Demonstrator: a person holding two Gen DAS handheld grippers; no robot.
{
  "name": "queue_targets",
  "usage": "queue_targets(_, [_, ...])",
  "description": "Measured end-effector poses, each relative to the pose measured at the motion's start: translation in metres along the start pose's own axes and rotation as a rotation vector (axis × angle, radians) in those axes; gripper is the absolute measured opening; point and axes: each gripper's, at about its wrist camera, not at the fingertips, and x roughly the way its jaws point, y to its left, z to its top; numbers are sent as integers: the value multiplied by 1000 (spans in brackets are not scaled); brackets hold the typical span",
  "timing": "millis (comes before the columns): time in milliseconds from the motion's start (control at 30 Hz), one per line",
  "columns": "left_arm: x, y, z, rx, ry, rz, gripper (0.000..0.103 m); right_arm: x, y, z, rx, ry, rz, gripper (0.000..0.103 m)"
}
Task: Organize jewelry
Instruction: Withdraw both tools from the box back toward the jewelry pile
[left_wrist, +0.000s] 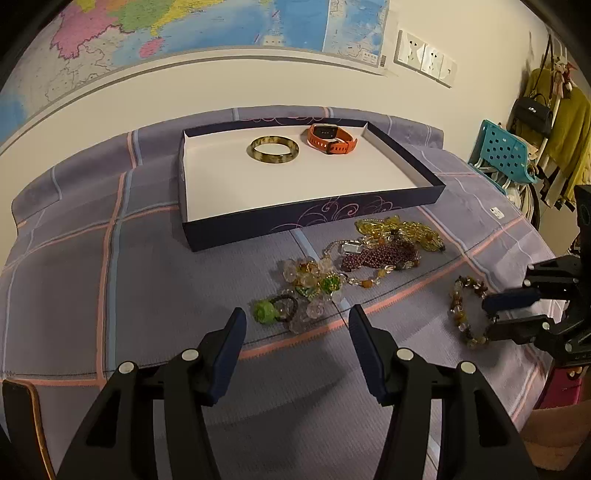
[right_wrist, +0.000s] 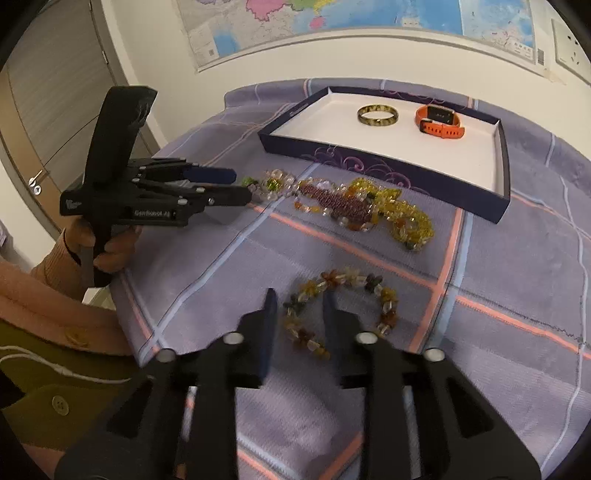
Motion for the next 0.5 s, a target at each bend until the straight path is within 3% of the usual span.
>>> queue_targets(267, [13,7,6,-29,19,-10,54,5,-8,28,46,-96,12,32])
queue_targets(500, [10,12,1,-39,26,-1,35,55,-3,72,66,-83,60,32])
